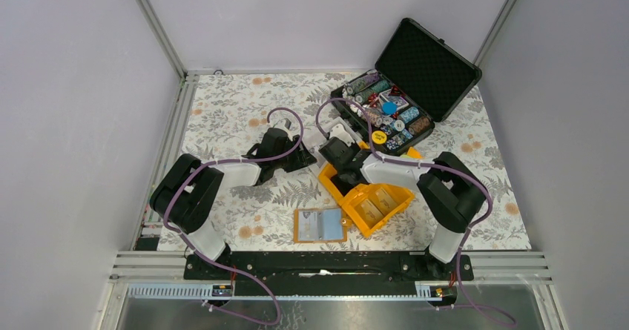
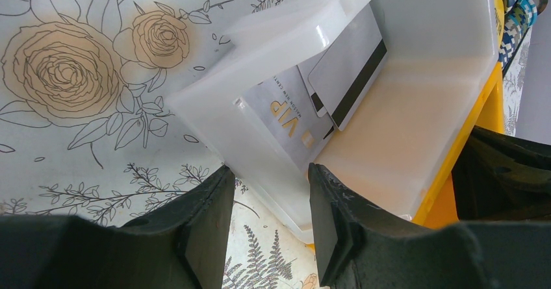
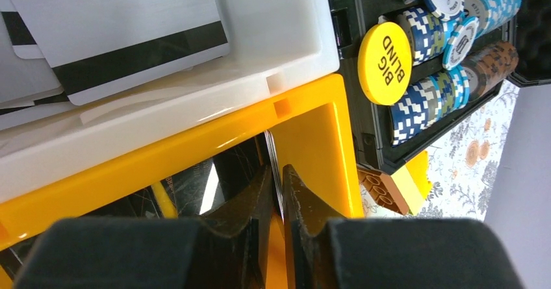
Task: Put the credit cards into the card holder
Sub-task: Pick up the credit card from the storage box.
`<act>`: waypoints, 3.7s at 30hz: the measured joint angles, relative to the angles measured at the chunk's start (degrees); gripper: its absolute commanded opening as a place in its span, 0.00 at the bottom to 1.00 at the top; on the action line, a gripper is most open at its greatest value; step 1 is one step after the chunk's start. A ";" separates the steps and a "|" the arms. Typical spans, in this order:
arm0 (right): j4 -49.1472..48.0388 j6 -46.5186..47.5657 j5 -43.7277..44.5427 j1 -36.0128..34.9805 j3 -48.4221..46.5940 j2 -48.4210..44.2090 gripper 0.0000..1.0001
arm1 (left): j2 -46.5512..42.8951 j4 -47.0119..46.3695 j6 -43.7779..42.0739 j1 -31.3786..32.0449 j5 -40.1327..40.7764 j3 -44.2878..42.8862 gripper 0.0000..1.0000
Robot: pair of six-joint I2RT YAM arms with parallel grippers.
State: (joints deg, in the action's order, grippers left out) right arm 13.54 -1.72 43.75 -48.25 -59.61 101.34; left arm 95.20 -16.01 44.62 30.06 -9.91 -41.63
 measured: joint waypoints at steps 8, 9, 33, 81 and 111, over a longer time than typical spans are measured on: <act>-0.79 -1.16 -5.01 1.92 -0.74 -0.04 0.07 | 0.00 0.00 0.00 0.00 0.00 0.00 0.17; -0.66 -1.20 -5.55 2.23 -0.96 -0.04 0.02 | 0.00 0.00 0.00 0.00 0.00 0.00 0.17; -1.38 -7.08 -15.13 4.96 5.88 -22.10 0.00 | -9.75 2.64 -4.28 0.48 2.91 2.16 0.48; -36.24 -28.74 -55.49 10.56 30.69 -51.87 0.00 | -20.46 -13.81 -1.51 10.38 -22.40 9.09 0.62; -31.76 -26.99 -50.88 12.52 32.83 -52.22 0.62 | -19.08 -16.76 -0.70 10.80 -17.38 9.27 0.00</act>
State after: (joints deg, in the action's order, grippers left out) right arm -18.22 -28.71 -7.14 -35.73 -26.79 49.12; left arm 76.12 -32.77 43.92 40.86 -27.29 -32.36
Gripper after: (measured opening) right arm 0.565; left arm 0.044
